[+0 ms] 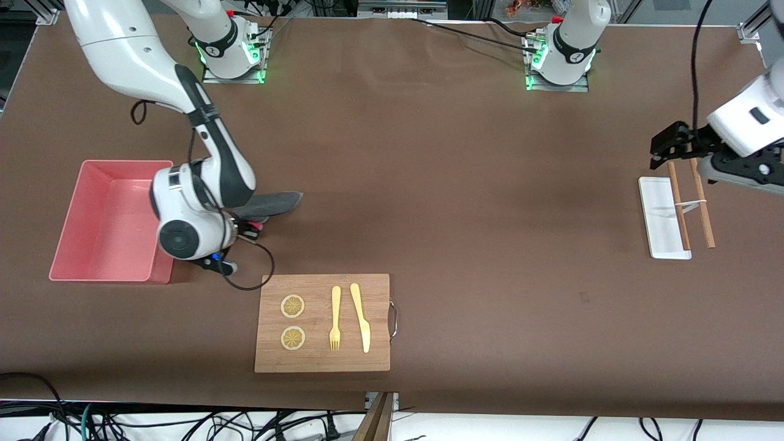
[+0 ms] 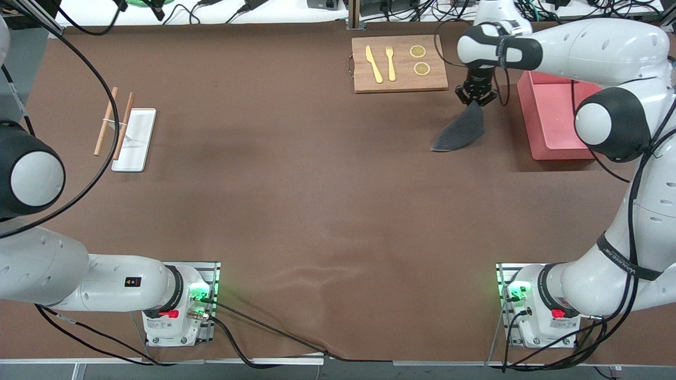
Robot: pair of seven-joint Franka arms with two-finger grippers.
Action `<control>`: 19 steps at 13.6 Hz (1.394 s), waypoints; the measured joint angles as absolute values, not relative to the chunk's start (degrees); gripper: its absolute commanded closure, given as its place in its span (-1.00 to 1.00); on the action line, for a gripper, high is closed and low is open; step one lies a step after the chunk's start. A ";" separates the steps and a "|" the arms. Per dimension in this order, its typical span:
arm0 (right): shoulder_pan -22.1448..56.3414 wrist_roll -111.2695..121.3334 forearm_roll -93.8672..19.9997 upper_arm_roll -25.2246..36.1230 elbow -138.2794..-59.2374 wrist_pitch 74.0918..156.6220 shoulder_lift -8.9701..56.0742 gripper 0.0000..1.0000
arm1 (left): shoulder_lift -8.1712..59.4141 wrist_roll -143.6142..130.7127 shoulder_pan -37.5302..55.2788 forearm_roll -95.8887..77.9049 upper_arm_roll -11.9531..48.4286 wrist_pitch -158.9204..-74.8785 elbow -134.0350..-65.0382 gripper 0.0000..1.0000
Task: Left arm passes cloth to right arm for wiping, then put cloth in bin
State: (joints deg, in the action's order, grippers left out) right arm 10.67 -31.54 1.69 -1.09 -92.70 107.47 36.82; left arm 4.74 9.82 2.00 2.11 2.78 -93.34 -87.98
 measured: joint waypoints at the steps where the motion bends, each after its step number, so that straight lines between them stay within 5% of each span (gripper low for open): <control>1: 10.27 -28.68 1.69 -0.08 -92.66 106.88 36.18 1.00 | 3.99 9.26 2.29 1.72 2.62 -95.40 -90.53 -1.00; 6: 9.87 -22.87 1.35 2.04 -92.54 106.72 34.93 1.00 | 3.85 9.12 2.28 0.60 2.35 -95.09 -94.27 -1.00; 19: 14.37 -63.98 1.16 -17.52 -92.65 129.50 40.11 1.00 | 4.36 8.97 0.89 0.59 2.32 -95.67 -93.64 -1.00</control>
